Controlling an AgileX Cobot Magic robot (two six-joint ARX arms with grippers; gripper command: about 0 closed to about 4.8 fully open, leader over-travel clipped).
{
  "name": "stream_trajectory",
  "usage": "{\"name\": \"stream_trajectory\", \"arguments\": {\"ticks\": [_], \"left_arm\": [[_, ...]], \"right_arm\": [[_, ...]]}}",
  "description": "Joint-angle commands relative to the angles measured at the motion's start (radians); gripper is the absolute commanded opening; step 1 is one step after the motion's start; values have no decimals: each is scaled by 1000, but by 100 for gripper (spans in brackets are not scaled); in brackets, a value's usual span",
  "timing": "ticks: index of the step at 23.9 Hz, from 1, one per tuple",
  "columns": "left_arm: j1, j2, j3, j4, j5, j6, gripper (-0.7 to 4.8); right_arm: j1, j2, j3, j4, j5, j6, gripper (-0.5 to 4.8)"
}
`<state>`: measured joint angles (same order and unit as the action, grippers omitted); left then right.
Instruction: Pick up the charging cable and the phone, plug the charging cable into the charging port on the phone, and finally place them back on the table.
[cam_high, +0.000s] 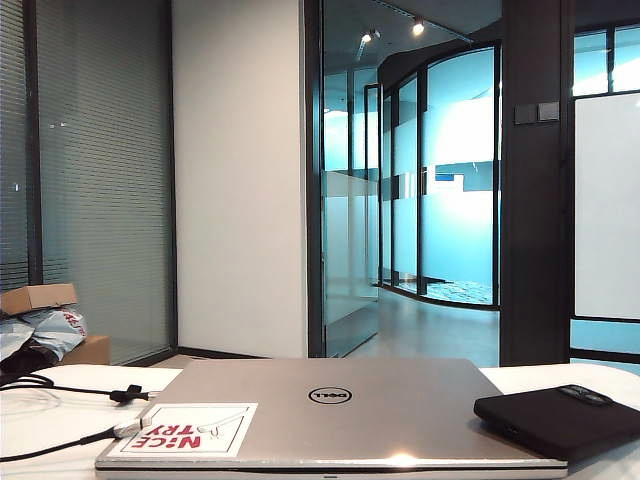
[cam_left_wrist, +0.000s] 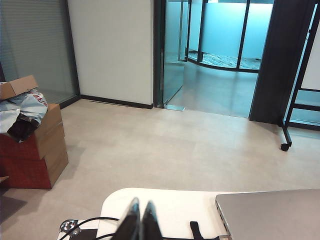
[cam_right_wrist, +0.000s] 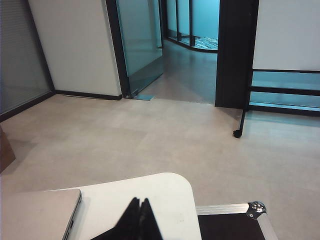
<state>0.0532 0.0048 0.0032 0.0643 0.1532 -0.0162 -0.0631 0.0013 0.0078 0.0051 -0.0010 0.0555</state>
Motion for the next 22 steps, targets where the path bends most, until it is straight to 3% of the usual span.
{"name": "stream_trajectory", "arguments": {"ticks": [1,8,11,15,22], "left_arm": [[2,1,0,11,0,1,-5],[2,1,0,11,0,1,-5],[2,1,0,13,0,0,-5],[2,1,5,88,0,-121,-6],[2,10,135,87,-1,-121,-6]], "right_arm": [[15,-2,-1,15,2,0,-1],[82,-2,-1,19,116,-16,-1],[82,-2,2,21,90,-14,-1],[82,-2,50,20,47,0,-2],[82,102,239,-3,46,1,-2]]}}
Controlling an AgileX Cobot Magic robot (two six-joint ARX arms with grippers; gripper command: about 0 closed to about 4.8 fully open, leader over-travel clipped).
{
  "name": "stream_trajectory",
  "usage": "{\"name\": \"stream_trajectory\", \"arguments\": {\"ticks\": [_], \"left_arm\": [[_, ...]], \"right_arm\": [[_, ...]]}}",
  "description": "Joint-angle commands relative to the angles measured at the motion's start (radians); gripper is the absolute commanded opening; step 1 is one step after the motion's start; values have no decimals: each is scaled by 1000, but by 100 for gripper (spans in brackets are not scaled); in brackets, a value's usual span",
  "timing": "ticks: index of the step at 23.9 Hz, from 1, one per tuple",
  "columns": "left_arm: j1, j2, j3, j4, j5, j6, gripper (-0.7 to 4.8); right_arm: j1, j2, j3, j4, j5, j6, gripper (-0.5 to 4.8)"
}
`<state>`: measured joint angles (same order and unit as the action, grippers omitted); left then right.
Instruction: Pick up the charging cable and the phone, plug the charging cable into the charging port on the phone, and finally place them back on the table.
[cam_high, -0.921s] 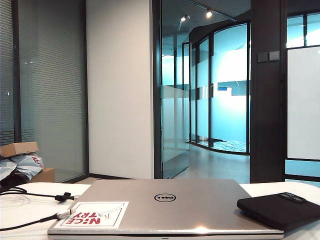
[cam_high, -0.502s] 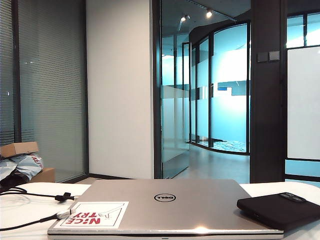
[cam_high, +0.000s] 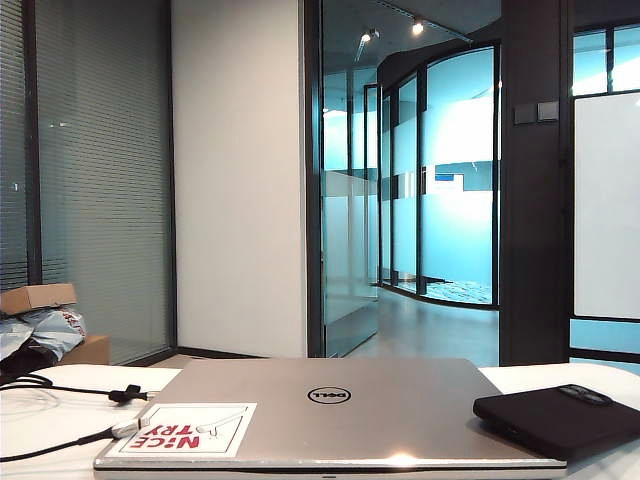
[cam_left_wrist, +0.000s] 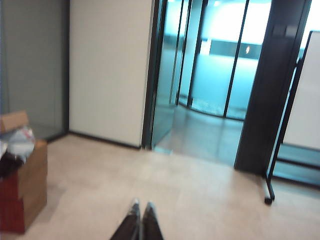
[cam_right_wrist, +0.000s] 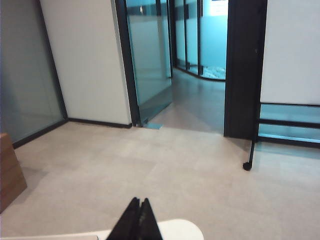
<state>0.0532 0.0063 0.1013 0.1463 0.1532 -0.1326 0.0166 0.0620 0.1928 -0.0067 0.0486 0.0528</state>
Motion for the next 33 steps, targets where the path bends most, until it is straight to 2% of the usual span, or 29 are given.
{"name": "stream_trajectory", "arguments": {"ticks": [1,4,9,12,16,19,22,24,25,26,28,30,33], "left_arm": [[2,23,61,-13,-2,6,-6],[2,110,111,-24,-2,5,-6],[1,305,206,35,-1,11,-6],[-3,440,270,35,-1,56,-6],[-61,665,354,35,0,60,-6],[-159,808,392,36,0,169,-6],[-261,914,394,32,0,318,-6],[-291,949,394,22,0,377,-6],[-321,979,394,11,0,441,-6],[-331,990,393,8,0,470,-6],[-352,1020,389,-12,1,582,-6],[-352,1043,389,-47,1,645,-6],[-352,1075,389,-90,1,657,-6]], "right_arm": [[3,73,87,11,-9,4,-2],[8,206,190,12,-122,4,-2],[19,372,322,19,-159,4,-2],[76,447,381,17,-171,4,-2],[262,518,410,10,-180,-3,-2],[410,532,410,-42,-174,-14,-2],[536,532,410,-127,-174,-113,-2],[574,529,410,-158,-174,-116,-2],[608,526,410,-188,-174,-122,-2],[617,526,410,-199,-175,-130,-2],[660,517,410,-251,-175,-191,-2],[682,507,410,-277,-175,-243,-2],[692,507,410,-295,-175,-245,-2]]}}
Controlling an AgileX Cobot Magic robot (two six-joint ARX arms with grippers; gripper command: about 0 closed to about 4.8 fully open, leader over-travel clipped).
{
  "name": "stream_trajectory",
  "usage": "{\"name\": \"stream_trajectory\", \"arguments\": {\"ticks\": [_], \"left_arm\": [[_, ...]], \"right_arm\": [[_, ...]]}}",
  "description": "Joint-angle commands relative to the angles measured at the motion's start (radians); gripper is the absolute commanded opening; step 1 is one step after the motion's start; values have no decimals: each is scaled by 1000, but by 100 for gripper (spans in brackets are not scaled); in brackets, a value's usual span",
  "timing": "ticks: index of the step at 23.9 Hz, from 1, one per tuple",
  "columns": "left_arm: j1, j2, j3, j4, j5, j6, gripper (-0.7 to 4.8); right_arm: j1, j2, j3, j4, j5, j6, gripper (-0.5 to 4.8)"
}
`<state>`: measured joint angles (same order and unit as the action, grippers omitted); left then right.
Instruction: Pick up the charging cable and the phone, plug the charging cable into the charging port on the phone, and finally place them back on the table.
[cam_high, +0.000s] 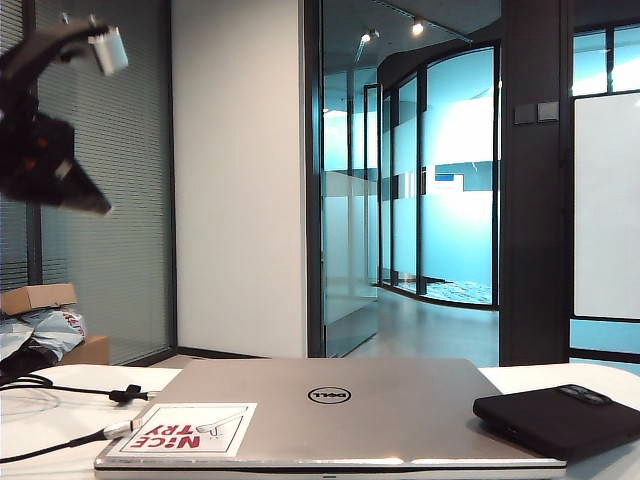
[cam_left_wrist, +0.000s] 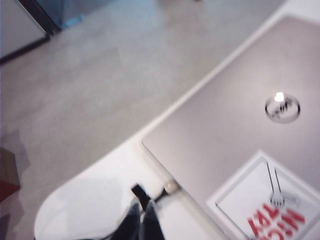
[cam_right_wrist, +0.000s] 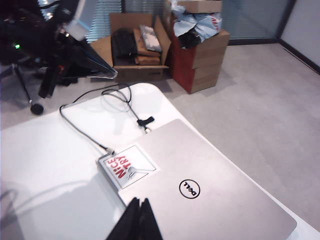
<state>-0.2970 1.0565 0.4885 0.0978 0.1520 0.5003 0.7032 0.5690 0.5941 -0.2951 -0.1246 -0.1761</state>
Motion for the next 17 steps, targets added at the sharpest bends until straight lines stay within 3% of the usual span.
{"name": "stream_trajectory", "arguments": {"ticks": [1,4,6,8,10,11,17], "left_arm": [[-2,37,2,-51,2,23,-6],[-2,78,-4,-73,2,24,-4],[-2,114,-4,-79,3,24,60],[-2,153,-4,-77,3,24,158],[-2,191,-4,-74,2,35,298],[-2,214,-4,-75,2,94,371],[-2,250,-4,-120,2,361,404]], "right_arm": [[5,0,8,-9,-1,-16,-2],[5,1,8,-7,-1,-16,-2],[5,1,8,-7,-1,-16,-2],[5,1,8,-7,-1,-16,-2],[5,1,8,-6,-1,-16,-2],[5,1,8,-2,-1,-16,-2],[5,1,8,15,-1,-16,-1]]}}
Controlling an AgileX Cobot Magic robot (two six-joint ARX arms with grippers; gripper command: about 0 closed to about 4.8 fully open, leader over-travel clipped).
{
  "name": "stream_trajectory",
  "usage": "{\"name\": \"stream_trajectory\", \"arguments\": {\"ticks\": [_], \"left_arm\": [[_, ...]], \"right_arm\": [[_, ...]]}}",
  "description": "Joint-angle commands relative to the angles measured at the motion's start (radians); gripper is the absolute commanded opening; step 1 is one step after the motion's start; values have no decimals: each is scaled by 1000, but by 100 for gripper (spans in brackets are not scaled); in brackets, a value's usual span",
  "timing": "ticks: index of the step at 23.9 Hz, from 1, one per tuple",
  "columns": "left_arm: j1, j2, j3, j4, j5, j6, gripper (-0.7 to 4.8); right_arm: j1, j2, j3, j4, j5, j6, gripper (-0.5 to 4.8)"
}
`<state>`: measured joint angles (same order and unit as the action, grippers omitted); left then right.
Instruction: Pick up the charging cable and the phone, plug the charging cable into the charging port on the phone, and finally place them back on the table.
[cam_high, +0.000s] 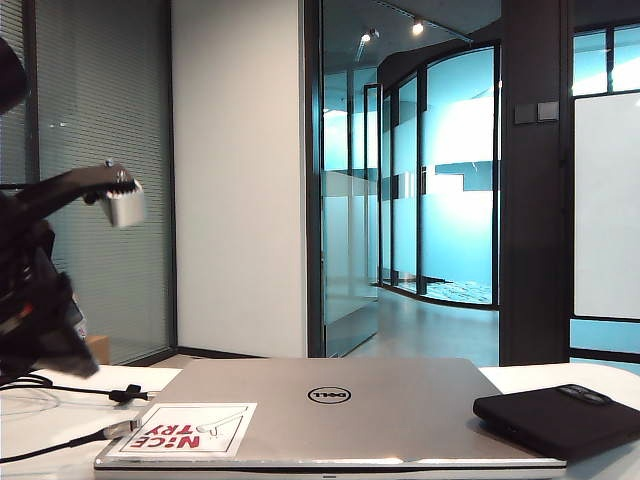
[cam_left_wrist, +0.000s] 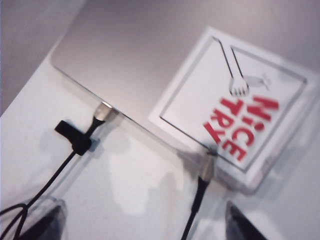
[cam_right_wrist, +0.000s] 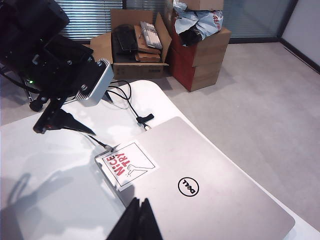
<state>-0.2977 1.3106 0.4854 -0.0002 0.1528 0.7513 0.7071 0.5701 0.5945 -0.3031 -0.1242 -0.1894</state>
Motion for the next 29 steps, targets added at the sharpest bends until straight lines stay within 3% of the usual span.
{"name": "stream_trajectory", "arguments": {"ticks": [1,5,15,29], "left_arm": [[-1,-4,-1,-29,2,124,404],[-1,-4,-1,-45,2,184,404],[-1,18,-1,-42,3,185,404],[-1,162,0,92,3,184,404]], "right_arm": [[1,-1,8,23,-1,-3,-1],[1,-1,8,23,-2,-2,-1],[1,-1,8,23,-2,-2,-1],[0,-1,8,24,-1,-2,-1]]}}
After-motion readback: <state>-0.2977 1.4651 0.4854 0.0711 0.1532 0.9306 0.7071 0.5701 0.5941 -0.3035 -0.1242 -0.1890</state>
